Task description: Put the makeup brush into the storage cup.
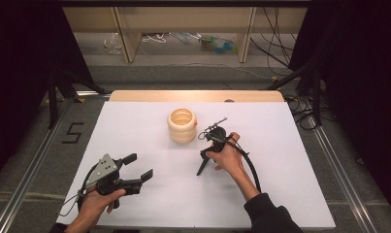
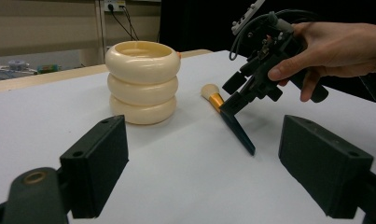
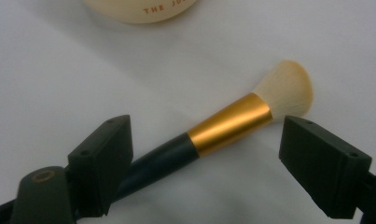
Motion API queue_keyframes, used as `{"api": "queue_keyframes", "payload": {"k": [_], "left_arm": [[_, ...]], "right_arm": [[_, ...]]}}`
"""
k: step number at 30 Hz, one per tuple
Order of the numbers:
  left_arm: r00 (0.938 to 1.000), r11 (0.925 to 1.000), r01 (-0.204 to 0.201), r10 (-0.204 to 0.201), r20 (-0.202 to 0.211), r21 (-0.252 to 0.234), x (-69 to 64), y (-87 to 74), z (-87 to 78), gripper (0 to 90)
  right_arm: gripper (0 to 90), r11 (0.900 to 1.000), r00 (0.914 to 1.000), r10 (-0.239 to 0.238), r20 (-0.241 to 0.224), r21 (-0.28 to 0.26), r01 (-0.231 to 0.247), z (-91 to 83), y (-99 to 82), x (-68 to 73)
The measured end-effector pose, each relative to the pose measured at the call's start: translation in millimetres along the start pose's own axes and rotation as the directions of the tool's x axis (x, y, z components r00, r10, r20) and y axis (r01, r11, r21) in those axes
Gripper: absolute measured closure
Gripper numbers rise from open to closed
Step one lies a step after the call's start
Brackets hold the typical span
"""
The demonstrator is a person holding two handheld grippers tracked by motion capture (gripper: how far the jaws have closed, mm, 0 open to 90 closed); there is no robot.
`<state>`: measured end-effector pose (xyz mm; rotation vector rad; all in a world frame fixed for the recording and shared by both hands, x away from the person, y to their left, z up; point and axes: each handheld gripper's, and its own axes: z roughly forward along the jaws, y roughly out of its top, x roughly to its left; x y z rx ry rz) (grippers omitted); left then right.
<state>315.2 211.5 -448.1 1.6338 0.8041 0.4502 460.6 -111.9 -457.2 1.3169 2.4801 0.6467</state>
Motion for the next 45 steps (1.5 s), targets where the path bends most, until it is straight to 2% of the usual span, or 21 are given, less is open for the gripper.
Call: {"api": "queue_keyframes", "payload": {"k": [6,10,13,17,19,20,21,28,31,41,45], "left_arm": [[1.0000,1.0000,0.008,-0.008,-0.001,0.001,0.3,-0.2,0.1,15.8],[1.0000,1.0000,0.002,-0.002,0.003,0.000,0.2,0.0,0.1,15.8],[1.0000,1.0000,0.002,-0.002,0.002,0.004,0.8,-0.1,0.2,15.8],[1.0000,1.0000,0.005,-0.005,0.003,0.002,1.3,0.0,0.2,15.9],[1.0000,1.0000,0.005,-0.005,0.004,0.001,1.4,0.1,0.1,15.9],[1.0000,1.0000,0.006,-0.006,0.004,0.001,1.4,0.1,0.2,15.9],[1.0000,1.0000,0.007,-0.007,0.004,0.002,1.4,0.0,0.3,15.9],[1.0000,1.0000,0.006,-0.006,0.005,0.003,1.4,0.0,0.2,15.9],[1.0000,1.0000,0.006,-0.006,0.003,0.002,1.3,0.1,0.2,15.9],[1.0000,1.0000,0.009,-0.009,-0.002,0.001,1.3,0.0,0.2,15.9],[1.0000,1.0000,0.005,-0.005,-0.003,0.005,1.3,-0.4,0.6,15.9]], "right_arm": [[18.8,0.9997,1.0000,-0.006,0.002,0.022,0.006,3.4,0.3,0.8],[19.2,0.9990,1.0000,0.009,-0.001,0.044,-0.009,6.9,0.4,0.3],[19.2,0.9994,1.0000,0.003,-0.005,0.034,-0.003,8.5,0.7,0.2],[18.9,0.9982,0.9999,0.013,-0.002,0.059,-0.012,10.1,1.7,2.1],[19.2,0.9973,0.9998,0.000,0.021,0.073,-0.001,12.6,2.3,1.1],[19.8,0.9976,1.0000,0.005,0.003,0.070,-0.005,13.6,2.0,0.7],[20.6,0.9977,0.9999,-0.005,0.010,0.068,0.004,14.1,1.7,0.5],[27.1,0.9956,0.9999,-0.004,-0.014,0.094,0.006,16.0,2.3,-0.2],[33.5,0.9955,0.9996,-0.023,-0.018,0.091,0.025,14.9,2.7,-3.3],[54.1,0.9947,0.9991,-0.021,-0.038,0.100,0.025,11.4,4.0,-15.7],[55.4,0.9933,0.9987,-0.022,-0.047,0.112,0.027,11.5,5.6,-16.6]]}}
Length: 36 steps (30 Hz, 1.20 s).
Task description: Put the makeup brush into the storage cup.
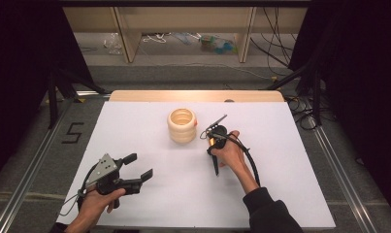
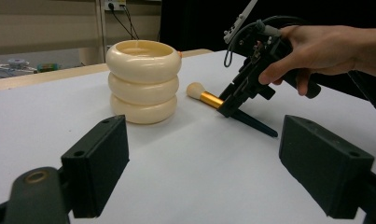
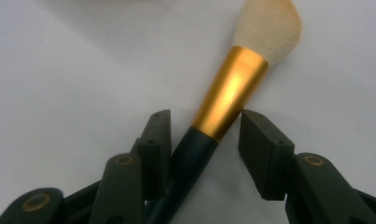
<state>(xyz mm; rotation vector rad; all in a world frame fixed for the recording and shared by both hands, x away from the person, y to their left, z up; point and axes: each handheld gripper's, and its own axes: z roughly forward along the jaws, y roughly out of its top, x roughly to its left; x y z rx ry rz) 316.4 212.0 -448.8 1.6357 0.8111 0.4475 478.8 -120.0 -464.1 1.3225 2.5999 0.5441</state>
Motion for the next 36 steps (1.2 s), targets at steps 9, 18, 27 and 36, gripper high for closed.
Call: {"api": "queue_keyframes", "payload": {"k": [9,18,27,36], "left_arm": [[1.0000,1.0000,0.001,-0.001,-0.004,0.001,0.7,-0.4,-0.1,15.9],[1.0000,1.0000,-0.002,0.002,-0.001,0.004,0.8,-0.2,0.8,16.0],[1.0000,1.0000,0.007,-0.007,0.002,-0.002,0.3,0.0,2.4,16.1],[1.0000,1.0000,-0.001,0.000,0.008,0.003,0.5,0.2,3.7,16.1]], "right_arm": [[64.7,0.9995,0.9999,-0.012,0.001,0.030,0.011,0.7,6.9,-5.1],[70.3,0.9991,0.9996,-0.027,-0.002,0.034,0.027,1.1,7.9,-9.3],[72.6,0.9940,0.9975,-0.065,0.026,0.089,0.063,2.3,16.2,-3.1],[73.6,0.9845,0.9944,-0.104,0.021,0.144,0.100,3.7,24.3,-2.5]]}}
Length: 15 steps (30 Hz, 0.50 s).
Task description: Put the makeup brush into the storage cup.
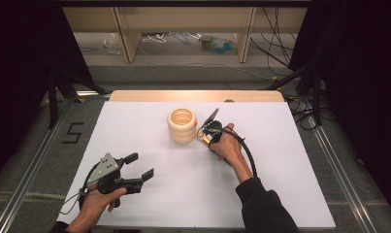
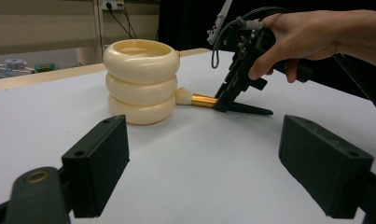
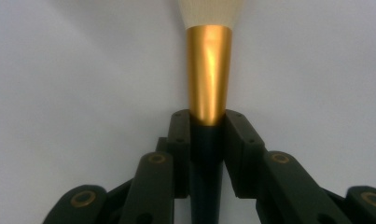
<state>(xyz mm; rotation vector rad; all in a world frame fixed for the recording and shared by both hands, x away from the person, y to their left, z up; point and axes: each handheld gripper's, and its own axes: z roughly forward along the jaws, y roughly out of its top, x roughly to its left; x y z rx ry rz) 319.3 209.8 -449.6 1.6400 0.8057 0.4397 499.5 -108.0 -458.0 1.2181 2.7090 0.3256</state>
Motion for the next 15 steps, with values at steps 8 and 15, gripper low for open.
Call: {"api": "queue_keyframes", "payload": {"k": [8,15], "left_arm": [[1.0000,1.0000,0.006,-0.006,-0.001,-0.004,0.3,0.0,0.2,16.1],[0.9999,0.9999,0.013,-0.013,-0.004,-0.001,1.3,-0.3,0.3,16.1]], "right_arm": [[73.9,0.9996,0.9996,-0.027,0.003,0.006,0.027,0.3,2.2,1.0],[74.1,0.9990,0.9990,-0.043,-0.010,-0.012,0.042,-1.1,-0.1,-1.4]]}}
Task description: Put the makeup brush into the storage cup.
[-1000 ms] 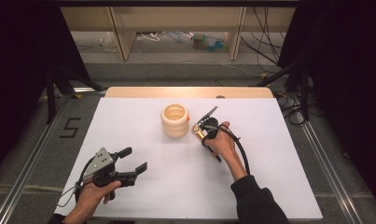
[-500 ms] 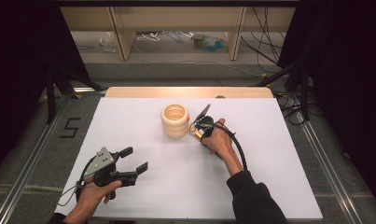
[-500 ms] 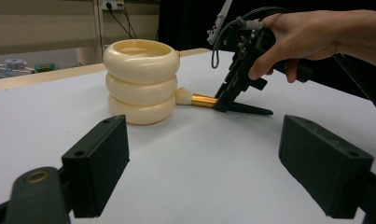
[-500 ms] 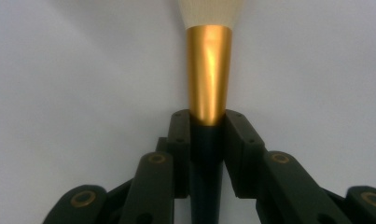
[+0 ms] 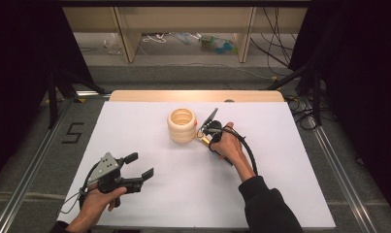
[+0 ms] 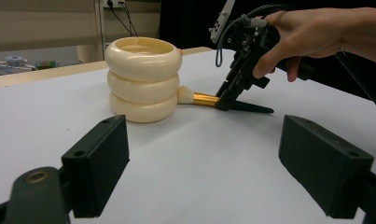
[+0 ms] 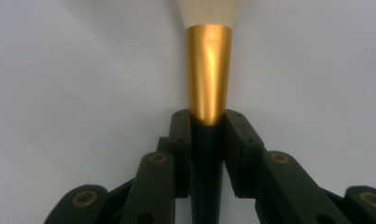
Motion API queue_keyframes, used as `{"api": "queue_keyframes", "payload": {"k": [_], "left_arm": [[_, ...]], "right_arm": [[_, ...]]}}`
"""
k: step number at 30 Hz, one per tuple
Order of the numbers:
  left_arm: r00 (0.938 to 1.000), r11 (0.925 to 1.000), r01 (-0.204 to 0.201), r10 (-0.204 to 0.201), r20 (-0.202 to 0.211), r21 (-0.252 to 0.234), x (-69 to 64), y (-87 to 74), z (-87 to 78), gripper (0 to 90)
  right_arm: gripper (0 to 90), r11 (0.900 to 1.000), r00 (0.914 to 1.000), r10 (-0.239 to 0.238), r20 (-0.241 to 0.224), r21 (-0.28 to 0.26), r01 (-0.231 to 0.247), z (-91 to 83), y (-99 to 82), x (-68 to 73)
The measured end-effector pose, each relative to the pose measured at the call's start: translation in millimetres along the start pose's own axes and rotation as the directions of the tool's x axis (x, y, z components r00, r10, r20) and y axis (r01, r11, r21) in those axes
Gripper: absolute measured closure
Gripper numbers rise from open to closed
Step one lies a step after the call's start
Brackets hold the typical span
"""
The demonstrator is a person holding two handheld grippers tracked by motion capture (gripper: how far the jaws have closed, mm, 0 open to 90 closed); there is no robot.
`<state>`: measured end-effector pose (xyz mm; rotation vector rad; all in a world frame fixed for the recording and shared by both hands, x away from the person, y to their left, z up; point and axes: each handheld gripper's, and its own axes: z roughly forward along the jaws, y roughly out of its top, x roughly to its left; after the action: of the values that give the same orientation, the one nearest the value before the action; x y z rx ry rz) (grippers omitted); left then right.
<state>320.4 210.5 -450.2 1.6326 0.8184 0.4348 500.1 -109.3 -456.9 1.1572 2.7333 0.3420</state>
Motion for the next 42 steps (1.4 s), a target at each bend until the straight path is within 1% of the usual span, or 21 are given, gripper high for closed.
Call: {"api": "queue_keyframes", "payload": {"k": [9,13,16,17,19,20,21,22,23,24,26,28,29,30,31,34,35,36,38,41,42], "left_arm": [[1.0000,1.0000,0.002,-0.002,0.000,-0.001,0.8,0.1,-0.1,16.0],[1.0000,1.0000,0.000,0.000,-0.003,-0.001,0.9,0.1,-0.2,16.0],[1.0000,1.0000,0.002,-0.002,-0.004,0.000,1.0,-0.2,-0.2,16.0],[1.0000,1.0000,0.002,-0.002,-0.004,-0.001,0.9,-0.1,-0.1,16.0],[1.0000,1.0000,0.001,-0.001,-0.003,0.000,0.8,-0.3,-0.1,16.0],[1.0000,1.0000,0.001,-0.001,-0.003,0.000,0.8,-0.3,-0.1,16.0],[1.0000,1.0000,0.003,-0.003,-0.004,-0.003,0.8,0.1,0.0,16.0],[1.0000,1.0000,0.000,0.000,-0.002,-0.003,0.7,0.2,0.1,16.1],[1.0000,1.0000,0.000,0.000,-0.002,-0.003,0.7,0.2,0.1,16.0],[1.0000,1.0000,0.000,0.000,-0.002,-0.001,0.3,0.3,-0.3,16.0],[1.0000,1.0000,0.000,0.000,0.004,-0.008,0.6,0.2,0.2,16.1],[1.0000,1.0000,-0.001,0.001,-0.001,-0.004,0.1,0.6,-0.2,16.0],[1.0000,1.0000,0.000,0.000,-0.001,-0.003,-0.1,0.5,-0.3,16.0],[1.0000,1.0000,-0.004,0.004,0.000,0.000,0.0,0.5,-0.7,16.0],[1.0000,1.0000,-0.004,0.004,0.000,-0.001,0.0,0.6,-0.7,16.0],[1.0000,1.0000,-0.004,0.004,0.000,-0.001,0.3,0.7,-0.9,16.0],[1.0000,1.0000,-0.004,0.004,0.000,-0.001,0.3,0.7,-0.9,16.1],[1.0000,1.0000,-0.005,0.005,0.000,-0.003,0.3,0.9,-0.7,16.1],[1.0000,1.0000,-0.001,0.001,0.001,-0.004,-0.7,0.9,-0.7,16.0],[1.0000,1.0000,-0.004,0.004,0.003,-0.002,-0.6,1.2,-0.5,16.0],[1.0000,1.0000,-0.004,0.004,0.009,-0.009,-0.3,0.8,0.1,16.0]], "right_arm": [[74.1,0.9969,1.0000,-0.003,0.004,-0.079,0.003,-13.0,-3.4,-6.3],[74.1,0.9897,0.9999,0.009,0.009,-0.143,-0.008,-24.3,-8.9,-13.6],[74.1,0.9887,0.9997,0.021,0.009,-0.149,-0.019,-31.7,-12.0,-17.4],[74.1,0.9780,0.9992,0.036,0.018,-0.206,-0.032,-39.3,-16.5,-21.3],[74.1,0.9667,0.9987,0.044,0.026,-0.253,-0.036,-46.1,-19.6,-23.6],[74.1,0.9667,0.9987,0.044,0.026,-0.253,-0.036,-46.1,-19.6,-23.6],[74.1,0.9472,0.9982,0.053,0.029,-0.318,-0.041,-52.6,-22.6,-24.2],[74.1,0.9415,0.9984,0.043,0.038,-0.336,-0.027,-53.9,-22.7,-25.1],[74.1,0.9415,0.9984,0.043,0.038,-0.336,-0.027,-53.9,-22.7,-25.1],[74.1,0.9182,0.9986,0.038,0.036,-0.396,-0.021,-58.3,-22.9,-24.1],[74.1,0.9028,0.9982,0.052,0.030,-0.429,-0.035,-62.4,-22.6,-22.3],[74.1,0.8993,0.9988,0.040,0.029,-0.437,-0.023,-65.1,-23.1,-22.4],[74.1,0.8778,0.9985,0.048,0.027,-0.478,-0.030,-68.2,-22.9,-23.2],[74.1,0.8778,0.9985,0.048,0.027,-0.478,-0.030,-68.2,-22.9,-23.2],[74.1,0.8515,0.9987,0.048,0.019,-0.523,-0.031,-70.3,-23.6,-26.1],[74.1,0.8092,0.9988,0.049,0.010,-0.587,-0.034,-73.3,-24.2,-28.5],[74.1,0.8001,0.9988,0.048,0.006,-0.599,-0.034,-75.0,-24.7,-29.0],[74.0,0.7755,0.9990,0.045,-0.005,-0.630,-0.038,-76.2,-25.1,-29.0],[74.0,0.7562,0.9989,0.046,-0.015,-0.653,-0.044,-78.0,-24.9,-28.5],[74.0,0.7018,0.9991,0.039,-0.017,-0.711,-0.039,-79.0,-23.3,-26.7],[74.0,0.6946,0.9991,0.037,-0.020,-0.718,-0.040,-80.2,-22.8,-26.4]]}}
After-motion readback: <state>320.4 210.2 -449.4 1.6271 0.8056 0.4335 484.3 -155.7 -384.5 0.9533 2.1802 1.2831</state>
